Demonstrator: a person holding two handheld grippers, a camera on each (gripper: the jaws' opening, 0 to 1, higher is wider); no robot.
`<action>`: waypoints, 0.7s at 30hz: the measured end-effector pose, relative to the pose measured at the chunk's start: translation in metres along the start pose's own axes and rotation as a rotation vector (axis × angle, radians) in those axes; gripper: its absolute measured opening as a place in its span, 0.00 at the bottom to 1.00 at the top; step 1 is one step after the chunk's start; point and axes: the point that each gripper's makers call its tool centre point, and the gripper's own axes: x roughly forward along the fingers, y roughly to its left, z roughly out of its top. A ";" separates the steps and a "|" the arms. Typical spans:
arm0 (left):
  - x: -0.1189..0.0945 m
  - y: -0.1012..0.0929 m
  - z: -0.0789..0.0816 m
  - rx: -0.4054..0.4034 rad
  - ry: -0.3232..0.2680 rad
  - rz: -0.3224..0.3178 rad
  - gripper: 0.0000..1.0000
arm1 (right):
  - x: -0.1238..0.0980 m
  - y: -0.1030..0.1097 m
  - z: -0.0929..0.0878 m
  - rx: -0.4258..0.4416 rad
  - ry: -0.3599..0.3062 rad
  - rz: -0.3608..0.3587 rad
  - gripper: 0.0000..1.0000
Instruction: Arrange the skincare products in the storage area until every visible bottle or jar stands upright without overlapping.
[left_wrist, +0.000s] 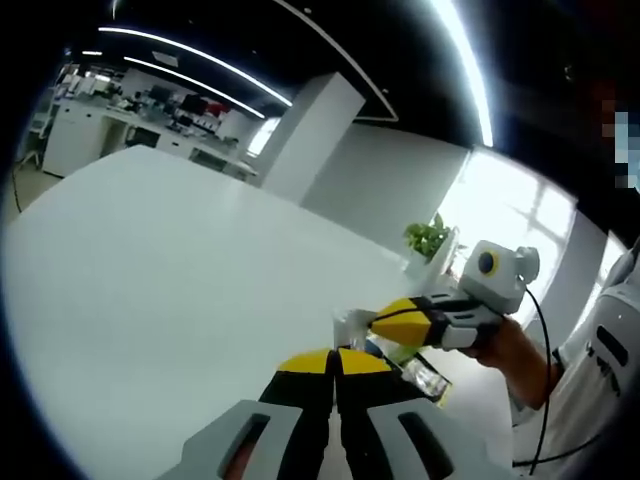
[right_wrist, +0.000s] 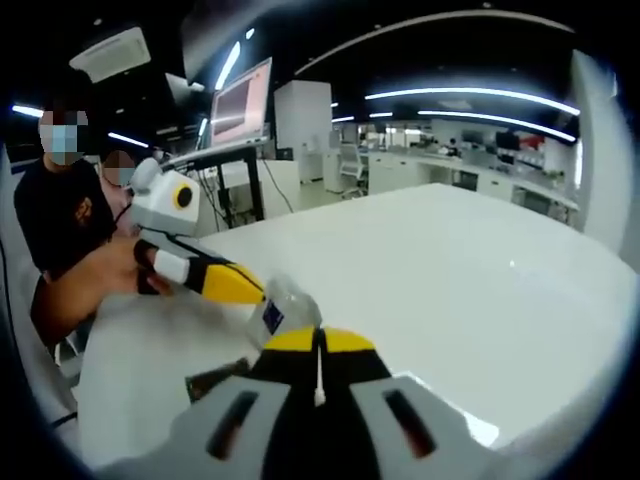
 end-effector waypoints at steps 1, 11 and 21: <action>0.001 0.000 -0.001 0.000 0.001 -0.001 0.00 | -0.001 0.000 -0.001 0.000 0.001 -0.002 0.00; 0.011 -0.005 -0.007 0.006 0.028 -0.022 0.00 | -0.009 -0.007 -0.006 0.002 0.014 -0.034 0.00; 0.016 -0.005 -0.014 0.011 0.055 -0.024 0.00 | -0.012 -0.010 -0.013 0.012 0.030 -0.045 0.00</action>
